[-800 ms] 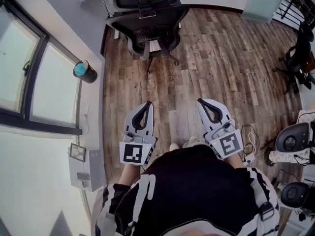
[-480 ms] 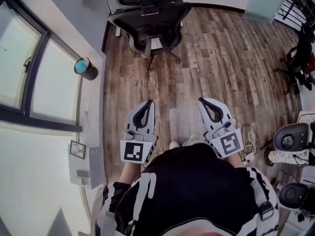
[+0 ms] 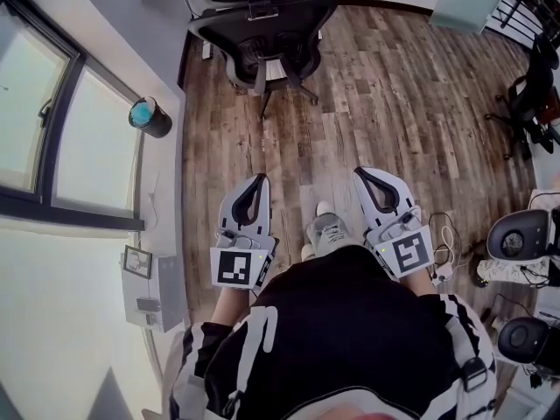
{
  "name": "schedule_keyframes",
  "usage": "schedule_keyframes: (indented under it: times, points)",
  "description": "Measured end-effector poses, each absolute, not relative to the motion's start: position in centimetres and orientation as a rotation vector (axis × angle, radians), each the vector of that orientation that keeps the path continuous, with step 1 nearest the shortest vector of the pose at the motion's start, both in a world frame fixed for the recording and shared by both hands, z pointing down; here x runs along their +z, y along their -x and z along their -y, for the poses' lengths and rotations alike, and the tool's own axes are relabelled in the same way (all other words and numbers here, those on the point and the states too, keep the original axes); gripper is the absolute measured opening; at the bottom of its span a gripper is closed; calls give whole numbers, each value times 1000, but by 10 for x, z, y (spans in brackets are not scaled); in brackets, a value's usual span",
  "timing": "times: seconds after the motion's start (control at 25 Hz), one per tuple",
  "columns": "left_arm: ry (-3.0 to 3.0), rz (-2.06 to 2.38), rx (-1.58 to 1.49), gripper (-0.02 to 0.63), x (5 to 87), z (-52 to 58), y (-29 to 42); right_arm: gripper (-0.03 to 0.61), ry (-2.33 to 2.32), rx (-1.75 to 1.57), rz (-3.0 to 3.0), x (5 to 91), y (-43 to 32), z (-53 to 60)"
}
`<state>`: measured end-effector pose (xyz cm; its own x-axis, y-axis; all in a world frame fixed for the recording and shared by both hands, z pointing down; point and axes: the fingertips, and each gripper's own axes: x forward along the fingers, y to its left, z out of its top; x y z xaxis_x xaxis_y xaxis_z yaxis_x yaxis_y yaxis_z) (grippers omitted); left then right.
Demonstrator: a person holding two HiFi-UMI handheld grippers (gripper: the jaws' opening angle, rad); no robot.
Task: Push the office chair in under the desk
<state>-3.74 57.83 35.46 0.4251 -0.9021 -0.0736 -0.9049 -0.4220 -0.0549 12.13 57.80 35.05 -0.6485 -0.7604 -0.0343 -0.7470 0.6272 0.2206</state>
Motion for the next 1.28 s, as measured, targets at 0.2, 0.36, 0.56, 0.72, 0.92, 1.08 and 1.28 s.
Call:
schedule_keyframes:
  times: [0.2, 0.36, 0.56, 0.72, 0.92, 1.08, 1.28]
  points:
    - [2577, -1648, 78, 9, 353, -575, 38, 9, -1287, -341, 2782, 351, -123, -574]
    - [2544, -1653, 49, 9, 350, -574, 39, 9, -1293, -321, 2822, 347, -120, -566]
    - [2514, -1690, 8, 9, 351, -563, 47, 9, -1274, -317, 2827, 347, -116, -554]
    - [2503, -1704, 10, 9, 350, -552, 52, 9, -1274, -315, 2820, 348, -116, -540]
    - [2490, -1712, 1, 9, 351, -531, 57, 9, -1274, -302, 2826, 352, -113, -517]
    - [2477, -1718, -7, 9, 349, -516, 63, 9, -1277, -290, 2849, 345, -107, -501]
    - [2472, -1717, 6, 9, 342, -489, 65, 9, -1300, -281, 2832, 340, -110, -472]
